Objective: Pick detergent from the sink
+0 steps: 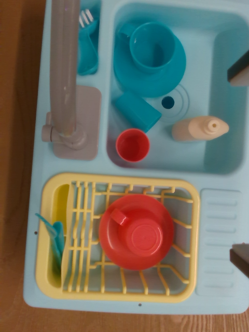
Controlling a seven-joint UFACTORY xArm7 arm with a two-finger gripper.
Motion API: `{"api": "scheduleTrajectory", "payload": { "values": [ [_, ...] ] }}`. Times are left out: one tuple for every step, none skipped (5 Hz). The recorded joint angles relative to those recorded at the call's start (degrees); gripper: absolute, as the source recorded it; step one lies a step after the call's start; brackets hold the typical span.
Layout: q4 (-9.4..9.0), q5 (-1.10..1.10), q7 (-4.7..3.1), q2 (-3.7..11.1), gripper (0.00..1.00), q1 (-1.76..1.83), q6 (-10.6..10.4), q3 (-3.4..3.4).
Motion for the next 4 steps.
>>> {"api": "scheduleTrajectory", "payload": {
  "values": [
    [0.00,0.00,0.00,0.00,0.00,0.00,0.00,0.00],
    [-1.21,0.12,-0.59,0.06,0.00,-0.11,-1.23,-0.16],
    [-1.21,0.12,-0.59,0.06,0.00,-0.11,-1.23,-0.16],
    [-2.80,0.28,-1.36,0.15,0.00,-0.26,-2.87,-0.37]
  ]
}}
